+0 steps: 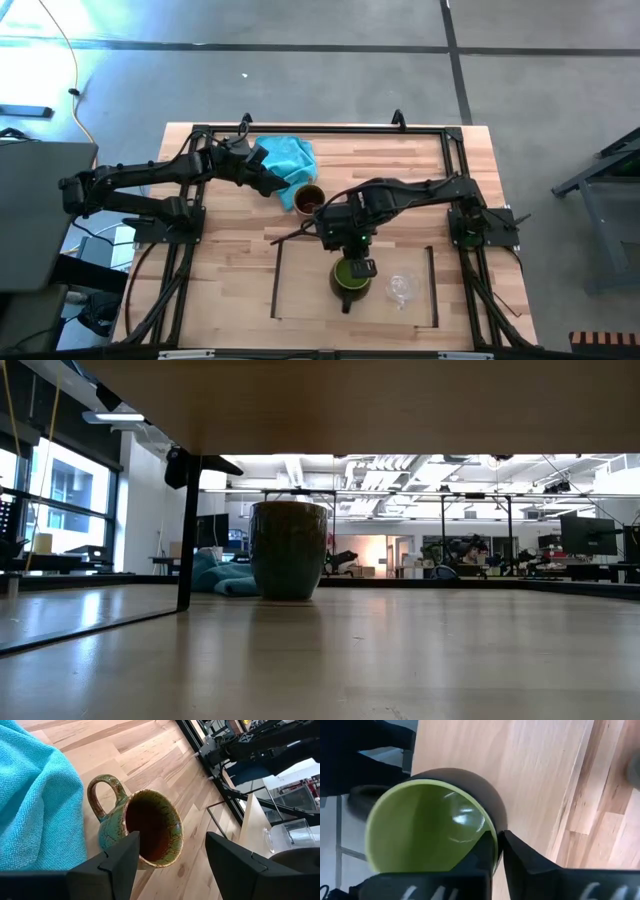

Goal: Stack small to large cups/mugs on shelf
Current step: Put the black mug on the shelf

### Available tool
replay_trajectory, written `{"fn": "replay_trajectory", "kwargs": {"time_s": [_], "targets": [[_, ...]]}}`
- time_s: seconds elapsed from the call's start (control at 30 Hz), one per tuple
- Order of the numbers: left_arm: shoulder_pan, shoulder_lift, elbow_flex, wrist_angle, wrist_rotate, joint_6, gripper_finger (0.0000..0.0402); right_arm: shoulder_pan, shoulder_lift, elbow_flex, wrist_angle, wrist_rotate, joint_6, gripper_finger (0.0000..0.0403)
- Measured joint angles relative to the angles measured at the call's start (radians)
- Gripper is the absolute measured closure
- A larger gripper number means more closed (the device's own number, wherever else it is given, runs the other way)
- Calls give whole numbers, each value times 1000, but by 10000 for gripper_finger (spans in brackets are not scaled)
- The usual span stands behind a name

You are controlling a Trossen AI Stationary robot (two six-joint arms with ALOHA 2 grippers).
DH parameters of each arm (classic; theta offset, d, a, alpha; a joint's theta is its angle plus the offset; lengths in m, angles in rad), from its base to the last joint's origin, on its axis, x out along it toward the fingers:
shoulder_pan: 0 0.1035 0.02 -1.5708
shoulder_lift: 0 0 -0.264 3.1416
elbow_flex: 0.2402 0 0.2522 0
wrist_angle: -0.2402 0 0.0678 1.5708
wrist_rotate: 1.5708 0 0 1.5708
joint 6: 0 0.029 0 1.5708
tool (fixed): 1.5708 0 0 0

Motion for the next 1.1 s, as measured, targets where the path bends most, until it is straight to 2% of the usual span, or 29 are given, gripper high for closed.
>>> {"fn": "replay_trajectory", "kwargs": {"time_s": [0.23, 0.73, 1.1], "targets": [[0, 0, 0, 0, 1, 0, 186, 3, 1, -1, -19, -2, -29, 398], [0, 0, 0, 0, -2, -1, 186, 22, 0, 37, -17, 77, -59, 401], [0, 0, 0, 2, -3, -16, 186, 43, 0, 37, -17, 72, -95, 402]]}}
